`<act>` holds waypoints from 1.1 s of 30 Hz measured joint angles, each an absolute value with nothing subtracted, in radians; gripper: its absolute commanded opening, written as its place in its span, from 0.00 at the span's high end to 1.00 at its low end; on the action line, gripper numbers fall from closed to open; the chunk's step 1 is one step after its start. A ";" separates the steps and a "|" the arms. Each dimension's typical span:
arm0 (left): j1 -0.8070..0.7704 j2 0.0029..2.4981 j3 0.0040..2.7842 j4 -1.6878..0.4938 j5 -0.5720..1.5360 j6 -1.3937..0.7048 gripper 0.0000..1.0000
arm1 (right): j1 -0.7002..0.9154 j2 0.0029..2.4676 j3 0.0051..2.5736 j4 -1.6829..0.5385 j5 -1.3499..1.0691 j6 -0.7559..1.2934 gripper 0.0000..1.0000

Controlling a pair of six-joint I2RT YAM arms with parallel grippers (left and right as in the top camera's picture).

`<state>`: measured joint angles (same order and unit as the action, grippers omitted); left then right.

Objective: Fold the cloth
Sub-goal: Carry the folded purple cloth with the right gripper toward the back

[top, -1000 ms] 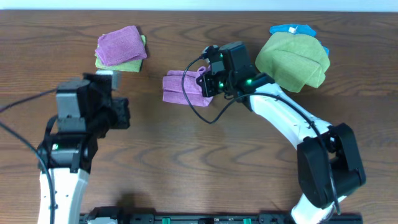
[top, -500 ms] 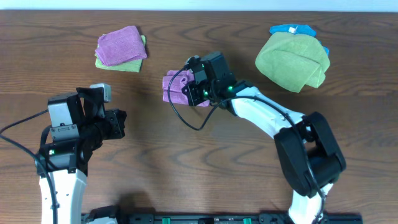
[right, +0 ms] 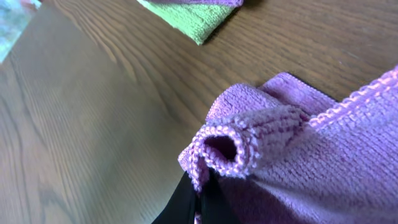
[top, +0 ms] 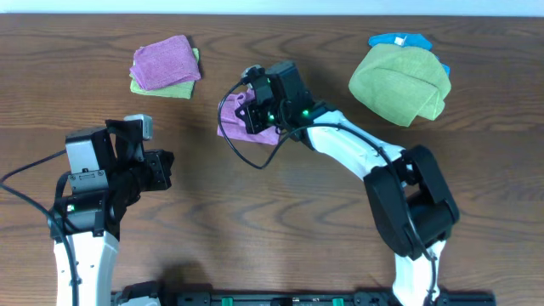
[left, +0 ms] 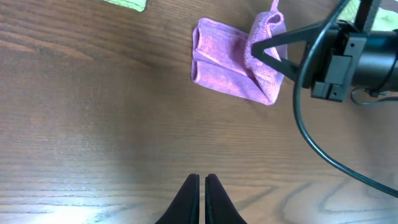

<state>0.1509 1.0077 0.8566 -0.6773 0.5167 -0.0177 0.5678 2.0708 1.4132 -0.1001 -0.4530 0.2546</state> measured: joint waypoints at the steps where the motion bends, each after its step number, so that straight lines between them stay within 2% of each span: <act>1: 0.150 1.008 0.857 -0.677 0.517 -0.018 0.94 | 0.570 2.073 1.414 -0.101 -0.453 0.255 0.99; 29: 0.151 1.008 0.857 -0.677 0.520 -0.018 0.94 | 0.617 2.137 1.420 -0.056 -0.470 0.257 0.98; 30: 0.151 1.008 0.857 -0.677 0.521 -0.018 0.94 | 0.617 2.137 1.420 -0.056 -0.469 0.257 0.93; 31: 0.151 1.008 0.857 -0.677 0.521 -0.018 0.94 | 0.617 2.137 1.420 -0.056 -0.469 0.261 0.75; 32: 0.151 1.008 0.857 -0.677 0.521 -0.017 0.94 | 0.617 2.137 1.420 -0.055 -0.467 0.265 0.48; 33: 0.150 1.008 0.857 -0.677 0.521 -0.017 0.94 | 0.617 2.137 1.420 -0.055 -0.463 0.269 0.30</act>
